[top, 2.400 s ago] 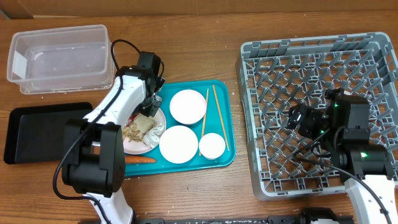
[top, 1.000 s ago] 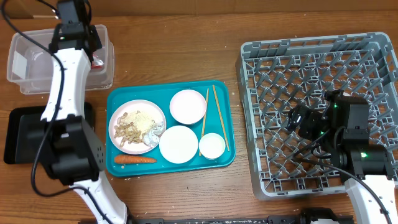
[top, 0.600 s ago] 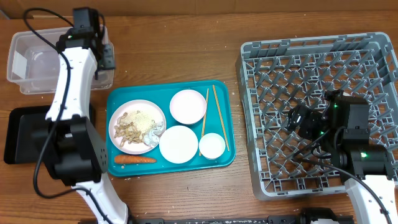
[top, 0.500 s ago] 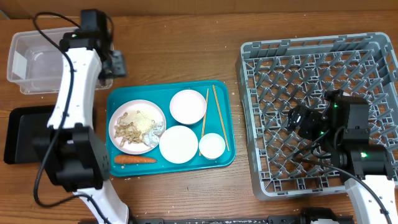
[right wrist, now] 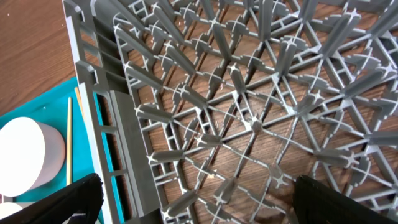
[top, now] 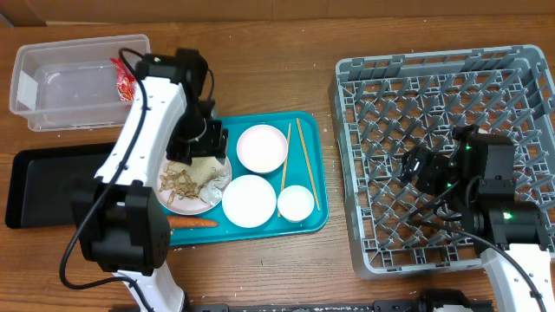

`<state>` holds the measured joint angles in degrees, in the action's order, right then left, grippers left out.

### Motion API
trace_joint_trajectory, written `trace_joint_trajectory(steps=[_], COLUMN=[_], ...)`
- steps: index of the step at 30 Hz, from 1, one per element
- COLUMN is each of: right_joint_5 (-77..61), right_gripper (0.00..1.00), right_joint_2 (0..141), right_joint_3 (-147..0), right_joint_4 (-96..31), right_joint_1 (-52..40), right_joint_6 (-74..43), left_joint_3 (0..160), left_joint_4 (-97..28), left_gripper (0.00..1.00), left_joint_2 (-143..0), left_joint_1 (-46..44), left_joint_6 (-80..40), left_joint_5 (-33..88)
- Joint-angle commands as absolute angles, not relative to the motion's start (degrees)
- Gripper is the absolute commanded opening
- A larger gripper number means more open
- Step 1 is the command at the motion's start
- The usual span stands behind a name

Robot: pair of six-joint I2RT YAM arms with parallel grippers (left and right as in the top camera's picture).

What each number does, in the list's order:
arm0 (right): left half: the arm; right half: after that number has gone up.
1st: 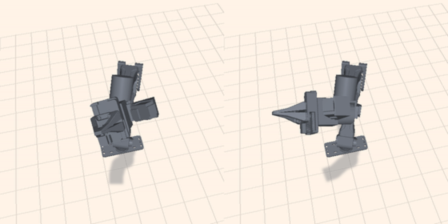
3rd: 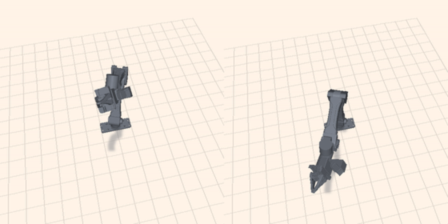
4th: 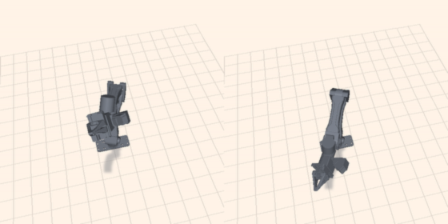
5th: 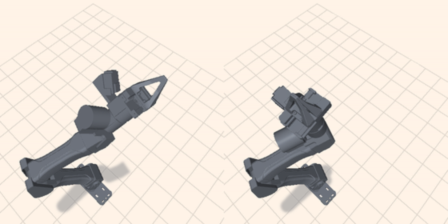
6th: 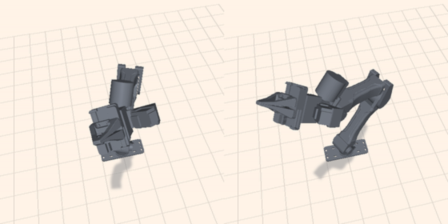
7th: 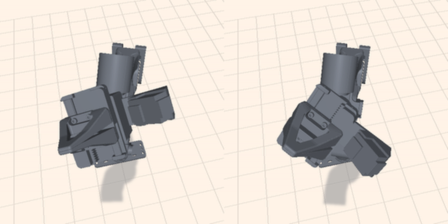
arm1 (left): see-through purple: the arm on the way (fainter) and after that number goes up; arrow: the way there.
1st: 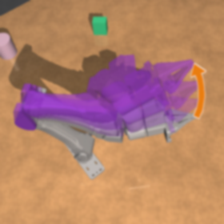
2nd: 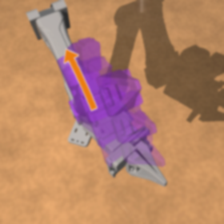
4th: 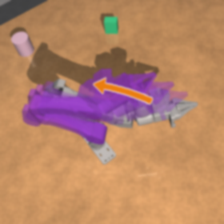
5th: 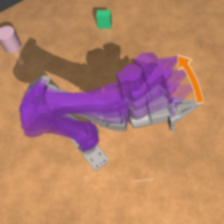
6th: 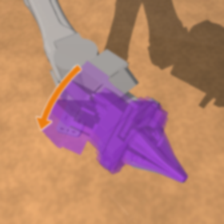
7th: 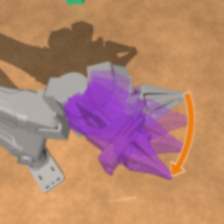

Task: Sort waste into correct bins and load items into the dishwasher
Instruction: 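Grasp the crumpled tissue from the plate with the left gripper, drop into clear bin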

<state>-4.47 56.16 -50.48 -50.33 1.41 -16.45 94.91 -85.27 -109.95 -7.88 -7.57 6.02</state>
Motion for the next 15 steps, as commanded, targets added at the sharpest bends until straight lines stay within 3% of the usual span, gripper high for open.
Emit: trace_joint_trajectory(steps=[1, 4, 7, 9, 15], right_joint_5=[-4.54, -4.56, -4.54, -4.54, -4.54], right_gripper=[1.0, 1.0, 1.0, 1.0, 1.0], right_joint_2=[55.96, 55.96, 55.96, 55.96, 55.96], right_joint_3=[-52.14, -52.14, -52.14, -52.14, -52.14], right_joint_4=[-50.33, -50.33, -50.72, -51.05, -51.4], right_joint_1=[1.15, 1.15, 1.15, 1.15, 1.15], right_joint_6=[-16.14, -16.16, -16.14, -16.14, -16.14], left_joint_3=[87.35, 82.76, 79.46, 77.8, 75.79], left_joint_4=[-82.3, -78.65, -75.7, -73.56, -68.75], left_gripper=[0.72, 0.68, 0.54, 0.49, 0.08], left_joint_2=[-110.24, -110.26, -110.26, -110.26, -110.24], left_joint_1=[-8.08, -8.08, -8.08, -8.08, -8.08], left_joint_6=[-7.77, -7.79, -7.77, -7.75, -7.75], left_joint_5=[6.87, 6.87, 6.83, 6.79, 6.63])
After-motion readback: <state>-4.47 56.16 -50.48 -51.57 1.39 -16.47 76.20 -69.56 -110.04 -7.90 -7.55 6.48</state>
